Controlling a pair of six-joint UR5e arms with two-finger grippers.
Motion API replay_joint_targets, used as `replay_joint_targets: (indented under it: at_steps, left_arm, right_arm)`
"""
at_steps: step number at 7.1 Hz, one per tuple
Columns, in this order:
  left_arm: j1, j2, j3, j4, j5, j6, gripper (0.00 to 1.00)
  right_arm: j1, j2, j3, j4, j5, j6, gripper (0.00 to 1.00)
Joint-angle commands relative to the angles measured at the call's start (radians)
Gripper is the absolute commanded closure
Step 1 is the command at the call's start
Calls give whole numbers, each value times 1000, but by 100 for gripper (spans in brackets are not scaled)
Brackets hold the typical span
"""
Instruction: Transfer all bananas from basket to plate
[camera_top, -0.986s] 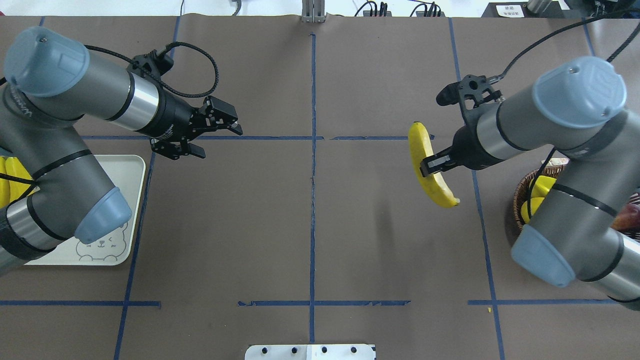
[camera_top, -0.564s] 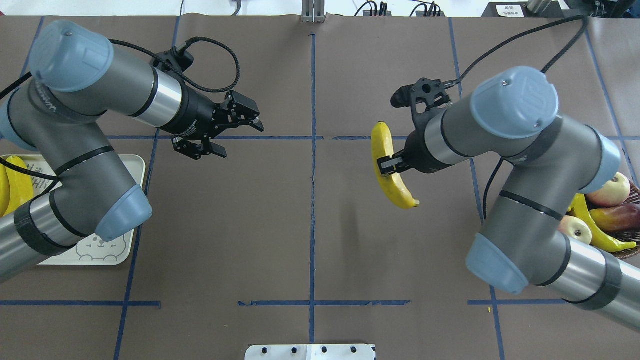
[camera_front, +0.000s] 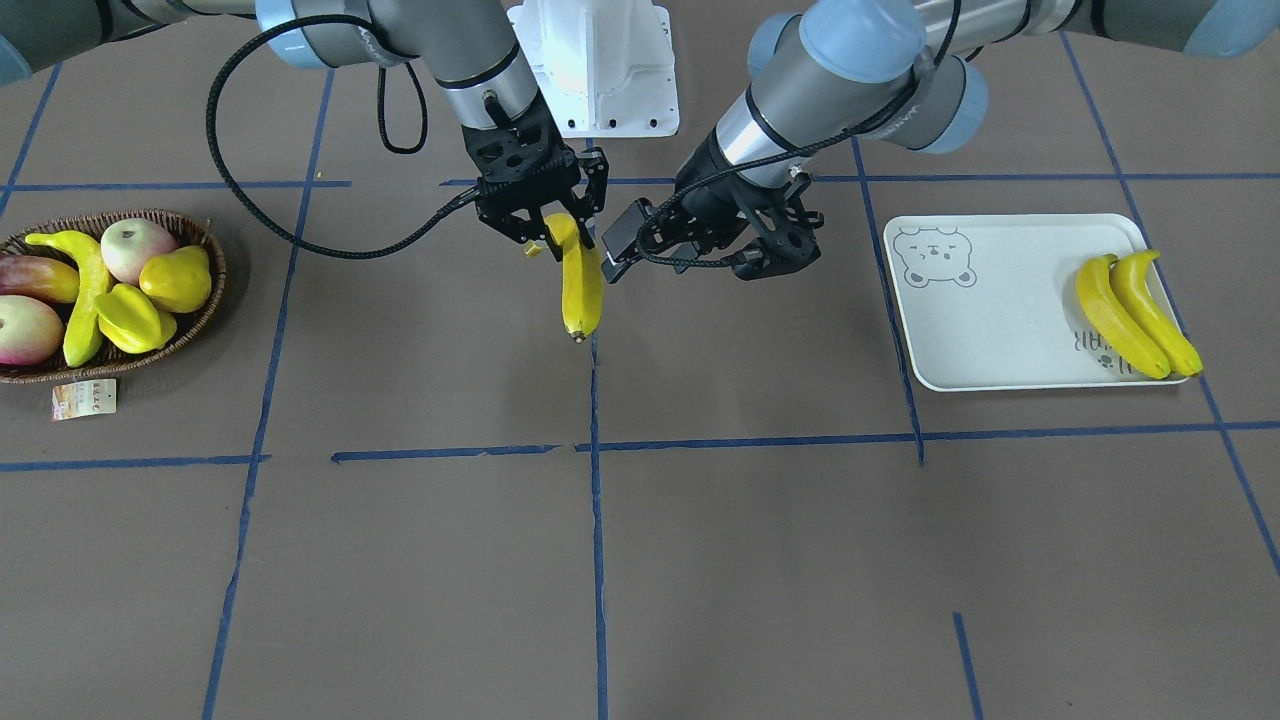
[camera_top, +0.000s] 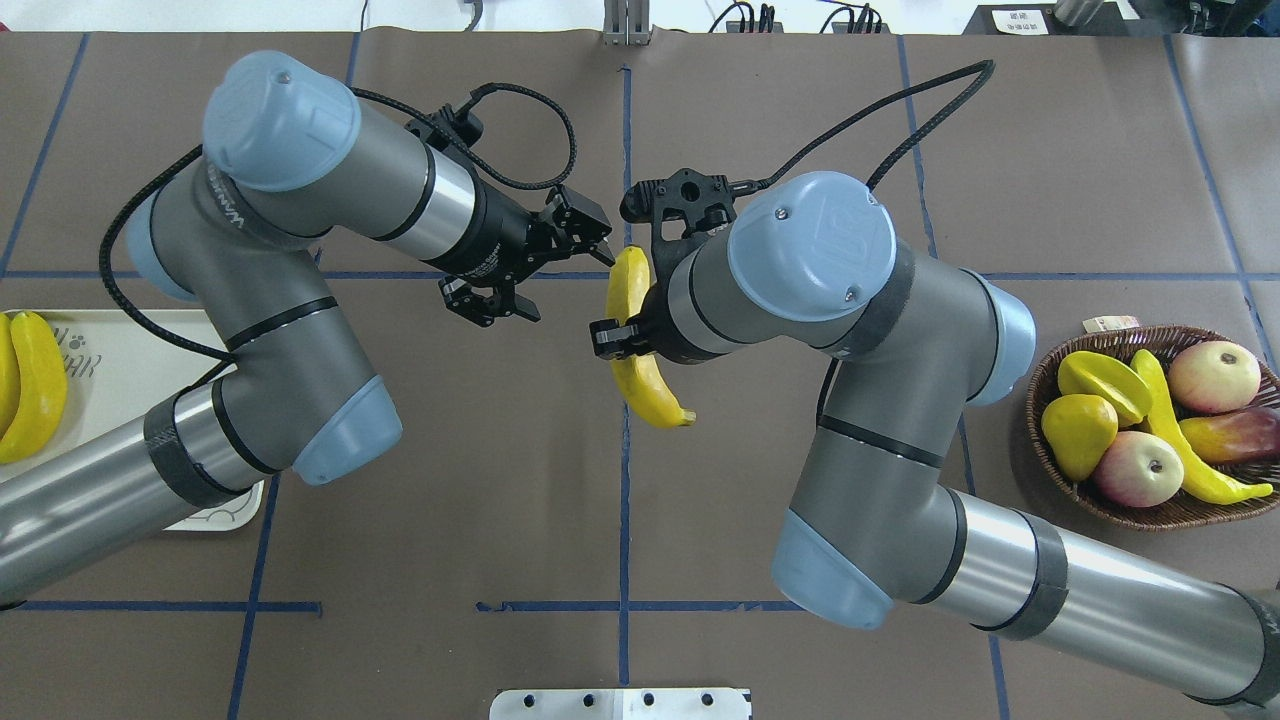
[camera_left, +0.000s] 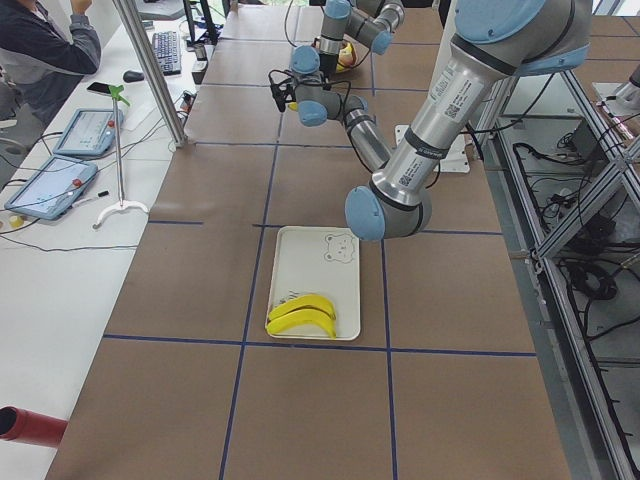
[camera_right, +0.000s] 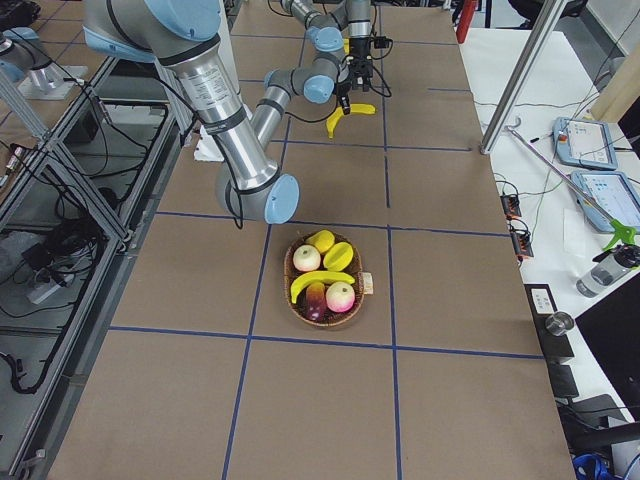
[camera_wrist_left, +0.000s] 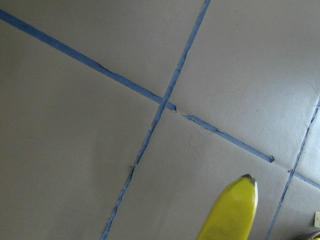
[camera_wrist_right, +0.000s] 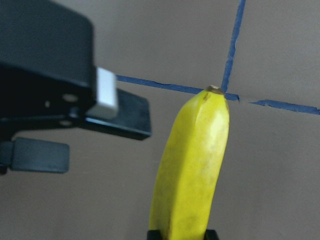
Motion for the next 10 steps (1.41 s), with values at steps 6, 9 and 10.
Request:
replay_joint_targets:
  at_steps: [6, 9, 10]
  left_arm:
    - [37, -13, 31, -8, 37, -2, 10]
    - [42, -13, 27, -19, 37, -5, 59]
    - [46, -13, 24, -22, 35, -3, 89]
  right_arm:
    - [-29, 27, 7, 3, -15, 13, 99]
    - [-29, 27, 11, 3, -15, 13, 96]
    - [-29, 27, 10, 3, -15, 13, 92]
